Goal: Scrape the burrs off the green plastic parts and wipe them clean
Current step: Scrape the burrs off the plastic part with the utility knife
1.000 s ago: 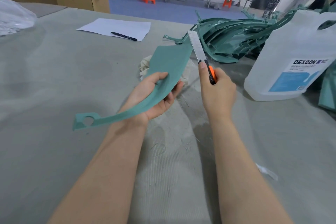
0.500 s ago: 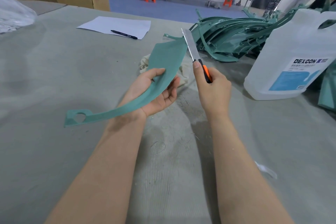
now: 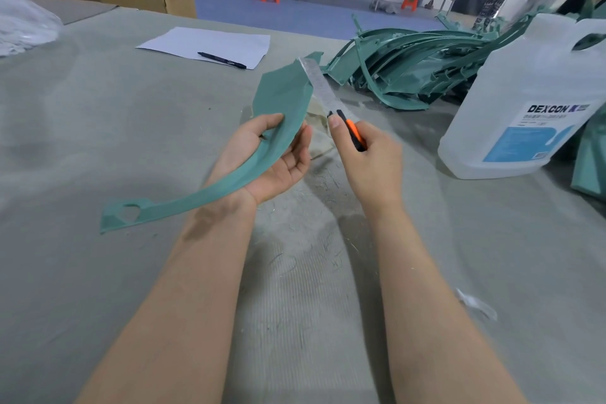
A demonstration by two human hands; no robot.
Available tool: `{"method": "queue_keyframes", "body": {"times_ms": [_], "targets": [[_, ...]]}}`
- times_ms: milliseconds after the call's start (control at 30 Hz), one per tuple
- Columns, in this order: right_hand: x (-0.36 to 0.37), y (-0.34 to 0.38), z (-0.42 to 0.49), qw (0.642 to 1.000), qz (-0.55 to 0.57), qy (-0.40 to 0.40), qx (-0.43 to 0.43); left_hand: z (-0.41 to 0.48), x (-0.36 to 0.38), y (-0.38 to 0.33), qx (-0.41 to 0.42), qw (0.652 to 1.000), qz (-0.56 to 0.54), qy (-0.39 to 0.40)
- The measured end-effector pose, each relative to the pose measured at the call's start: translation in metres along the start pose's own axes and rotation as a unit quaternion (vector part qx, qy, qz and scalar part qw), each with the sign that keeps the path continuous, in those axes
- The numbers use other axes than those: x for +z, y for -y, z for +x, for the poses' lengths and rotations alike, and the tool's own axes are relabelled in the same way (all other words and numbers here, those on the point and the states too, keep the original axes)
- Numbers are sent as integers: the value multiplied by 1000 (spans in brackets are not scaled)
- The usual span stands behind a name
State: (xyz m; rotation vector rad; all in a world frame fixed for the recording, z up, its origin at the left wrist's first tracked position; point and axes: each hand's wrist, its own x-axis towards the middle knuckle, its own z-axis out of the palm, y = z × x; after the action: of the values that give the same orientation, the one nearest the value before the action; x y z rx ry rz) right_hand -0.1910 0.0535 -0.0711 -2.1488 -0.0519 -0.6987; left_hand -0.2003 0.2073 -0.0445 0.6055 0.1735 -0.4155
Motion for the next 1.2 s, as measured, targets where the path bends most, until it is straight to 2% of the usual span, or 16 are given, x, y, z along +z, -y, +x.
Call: {"method": "queue_keyframes", "body": {"times_ms": [1200], "targets": [[2,2,-5,999,8,31,-34,-4,-2,-4,12,1000,-22,-16]]}}
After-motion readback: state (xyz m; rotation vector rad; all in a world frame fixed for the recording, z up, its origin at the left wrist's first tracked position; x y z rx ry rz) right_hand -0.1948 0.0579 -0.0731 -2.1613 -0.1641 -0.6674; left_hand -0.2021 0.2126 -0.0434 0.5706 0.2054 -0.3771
